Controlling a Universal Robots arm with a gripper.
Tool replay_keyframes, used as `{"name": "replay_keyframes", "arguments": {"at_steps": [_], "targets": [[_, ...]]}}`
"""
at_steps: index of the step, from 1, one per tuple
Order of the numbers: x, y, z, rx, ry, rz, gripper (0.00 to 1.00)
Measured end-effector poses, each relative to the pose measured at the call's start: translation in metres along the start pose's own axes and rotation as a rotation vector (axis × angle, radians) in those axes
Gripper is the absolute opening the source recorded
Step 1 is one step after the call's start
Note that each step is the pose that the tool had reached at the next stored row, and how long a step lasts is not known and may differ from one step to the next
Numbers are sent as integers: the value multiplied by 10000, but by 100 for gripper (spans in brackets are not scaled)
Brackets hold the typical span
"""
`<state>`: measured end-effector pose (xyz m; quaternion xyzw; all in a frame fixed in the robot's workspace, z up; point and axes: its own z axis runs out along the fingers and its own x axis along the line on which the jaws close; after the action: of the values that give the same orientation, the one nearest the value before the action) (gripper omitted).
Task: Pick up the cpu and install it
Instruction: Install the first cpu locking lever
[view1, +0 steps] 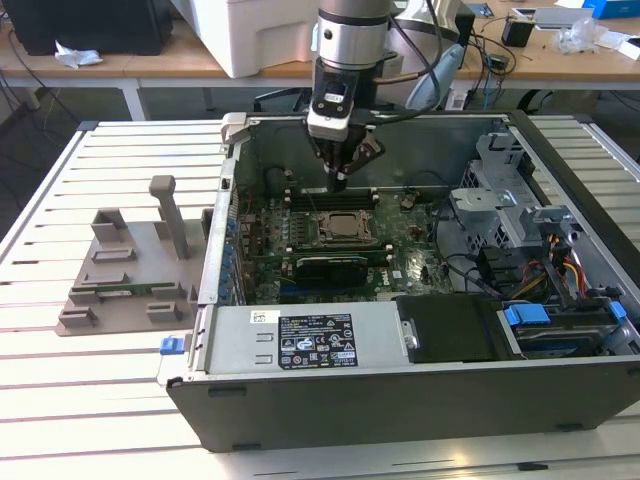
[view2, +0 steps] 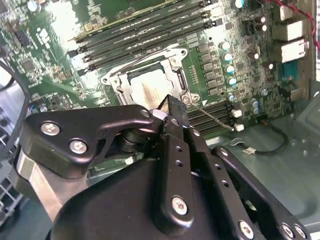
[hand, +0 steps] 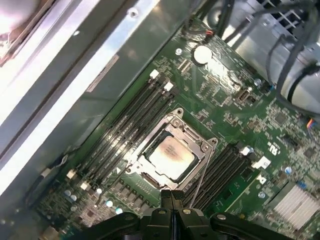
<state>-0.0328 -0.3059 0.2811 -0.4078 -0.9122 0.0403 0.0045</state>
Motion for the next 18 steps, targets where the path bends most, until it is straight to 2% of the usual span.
{"name": "replay_keyframes", "arguments": {"at_steps": [2, 4, 5, 8, 10, 13, 18], "targets": [[0, 0, 0, -17, -42, -587, 11], [0, 0, 1, -31, -59, -869, 11], [0, 0, 0, -64, -50, -1119, 11], [-1, 1, 0, -308, 134, -1727, 11], [-1, 1, 1, -333, 117, -2276, 11], [-1, 1, 0, -337, 81, -2849, 11], [-1, 1, 0, -346, 31, -3628, 11]]}}
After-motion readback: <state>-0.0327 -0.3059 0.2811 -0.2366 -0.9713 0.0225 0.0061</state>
